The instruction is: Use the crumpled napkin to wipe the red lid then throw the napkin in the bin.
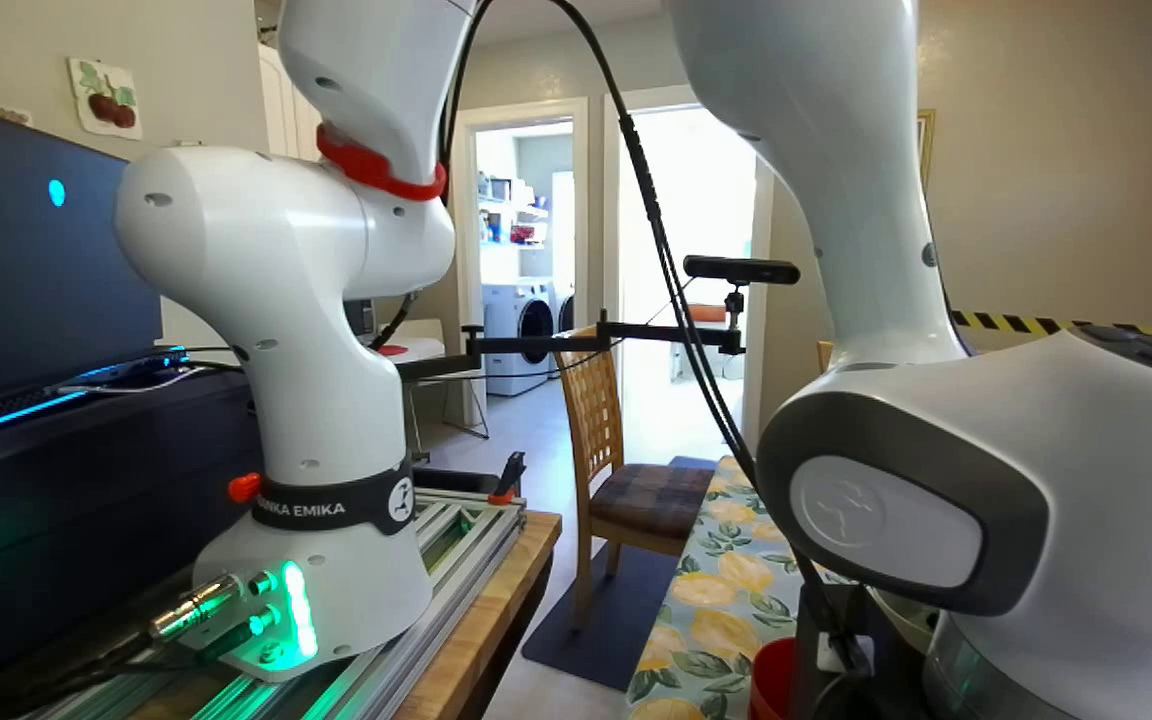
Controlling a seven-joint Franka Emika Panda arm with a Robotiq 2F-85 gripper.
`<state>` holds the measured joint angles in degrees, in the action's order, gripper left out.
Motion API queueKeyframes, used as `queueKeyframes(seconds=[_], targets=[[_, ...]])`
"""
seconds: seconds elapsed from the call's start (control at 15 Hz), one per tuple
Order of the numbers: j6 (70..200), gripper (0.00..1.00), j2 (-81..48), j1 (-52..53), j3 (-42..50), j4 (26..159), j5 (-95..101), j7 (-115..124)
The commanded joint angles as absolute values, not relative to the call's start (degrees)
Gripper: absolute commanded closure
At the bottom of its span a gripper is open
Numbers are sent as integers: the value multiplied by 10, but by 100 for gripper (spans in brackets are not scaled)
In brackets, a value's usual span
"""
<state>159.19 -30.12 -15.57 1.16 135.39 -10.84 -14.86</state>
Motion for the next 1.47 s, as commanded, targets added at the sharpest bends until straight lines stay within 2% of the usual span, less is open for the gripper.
queueKeyframes(seconds=[0.0, 1.0, 1.4], targets=[[1578, 99, -288, -179, -8, 1361, -109, -157], [1569, 99, -61, -142, 10, 1551, -97, -168], [1549, 99, -4, -102, 10, 1566, -106, -195]])
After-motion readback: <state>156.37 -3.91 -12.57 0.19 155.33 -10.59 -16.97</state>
